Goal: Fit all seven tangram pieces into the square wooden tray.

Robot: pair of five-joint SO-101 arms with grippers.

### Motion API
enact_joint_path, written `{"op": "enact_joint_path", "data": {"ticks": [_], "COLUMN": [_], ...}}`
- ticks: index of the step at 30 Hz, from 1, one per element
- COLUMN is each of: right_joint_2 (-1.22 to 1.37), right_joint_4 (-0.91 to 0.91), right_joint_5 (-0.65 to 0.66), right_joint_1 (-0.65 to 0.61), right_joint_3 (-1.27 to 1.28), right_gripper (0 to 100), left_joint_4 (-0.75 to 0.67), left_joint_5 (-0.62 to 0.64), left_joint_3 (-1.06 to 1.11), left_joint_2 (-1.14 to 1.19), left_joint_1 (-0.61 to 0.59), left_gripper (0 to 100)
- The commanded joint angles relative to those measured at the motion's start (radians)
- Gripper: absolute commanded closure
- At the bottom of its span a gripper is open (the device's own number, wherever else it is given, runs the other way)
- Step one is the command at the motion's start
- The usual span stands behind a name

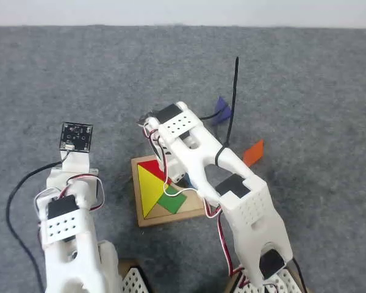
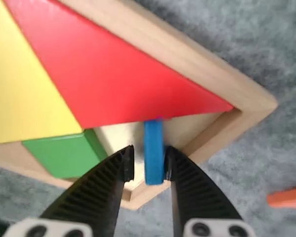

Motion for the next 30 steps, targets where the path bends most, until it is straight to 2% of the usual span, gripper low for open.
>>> {"op": "enact_joint_path", "data": {"ticks": [1, 5, 30], "right_joint_2": [-0.019, -0.013, -0.021], "right_joint_4": [0.059, 0.061, 0.056], "right_joint_5": [-0.026, -0.081, -0.123], "right_joint_1": [-0.010, -0.033, -0.131], "right_joint_3": [-0.087, -0.092, -0.097], "right_gripper": [87.6, 87.6, 87.4], "left_joint_4": [-0.017, -0.017, -0.020], "left_joint_5": [-0.014, -0.014, -0.012], "left_joint_3": [-0.010, -0.010, -0.010], "left_joint_2": [-0.025, -0.025, -0.025], "left_joint_1": [-0.005, -0.005, -0.005], "left_gripper": [99, 99, 99]}}
